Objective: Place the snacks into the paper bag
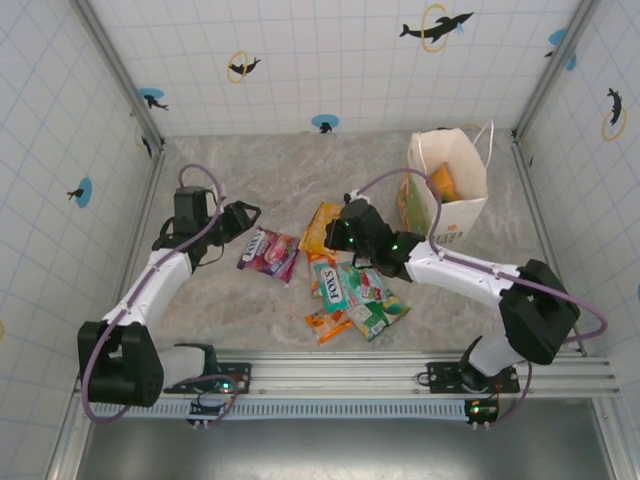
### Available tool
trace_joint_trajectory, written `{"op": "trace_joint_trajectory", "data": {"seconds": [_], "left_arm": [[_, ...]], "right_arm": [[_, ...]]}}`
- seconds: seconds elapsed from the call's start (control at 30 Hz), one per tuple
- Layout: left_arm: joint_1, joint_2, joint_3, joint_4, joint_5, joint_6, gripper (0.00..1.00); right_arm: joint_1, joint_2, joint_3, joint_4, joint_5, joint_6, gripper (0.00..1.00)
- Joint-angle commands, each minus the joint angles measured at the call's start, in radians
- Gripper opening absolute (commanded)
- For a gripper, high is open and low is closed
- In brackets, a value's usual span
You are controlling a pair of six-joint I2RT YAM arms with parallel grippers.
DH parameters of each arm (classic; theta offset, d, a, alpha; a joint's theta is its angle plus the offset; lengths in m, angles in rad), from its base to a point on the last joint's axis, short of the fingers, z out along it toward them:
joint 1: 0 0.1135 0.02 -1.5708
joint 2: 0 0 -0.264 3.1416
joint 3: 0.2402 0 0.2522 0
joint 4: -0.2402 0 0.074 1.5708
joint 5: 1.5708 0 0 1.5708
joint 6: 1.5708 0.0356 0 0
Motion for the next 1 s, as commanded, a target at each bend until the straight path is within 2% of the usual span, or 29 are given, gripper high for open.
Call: {"op": "trace_joint_trajectory", "data": {"seconds": [0.0, 0.17, 0.43, 0.67, 0.97], "left_arm": [[-0.031, -0.024, 0.044, 0.035, -0.005, 0.021, 0.60], [-0.088, -0.008, 0.076, 0.090, -0.017, 0.019, 0.62], [-0.192, 0.056, 0.138, 0.156, -0.048, 0.012, 0.65], [-0.276, 0.119, 0.177, 0.206, -0.064, 0.006, 0.65], [-0.300, 0.187, 0.182, 0.238, -0.070, -0.012, 0.64]], "right_arm": [[-0.007, -0.079, 0.065, -0.003, 0.118, -0.124, 0.01], [-0.025, -0.144, 0.121, 0.036, 0.178, -0.295, 0.00], [-0.115, -0.202, 0.249, 0.069, 0.180, -0.532, 0.00], [-0.249, -0.269, 0.309, 0.117, 0.147, -0.643, 0.00], [-0.461, -0.385, 0.267, 0.091, 0.239, -0.714, 0.00]]}}
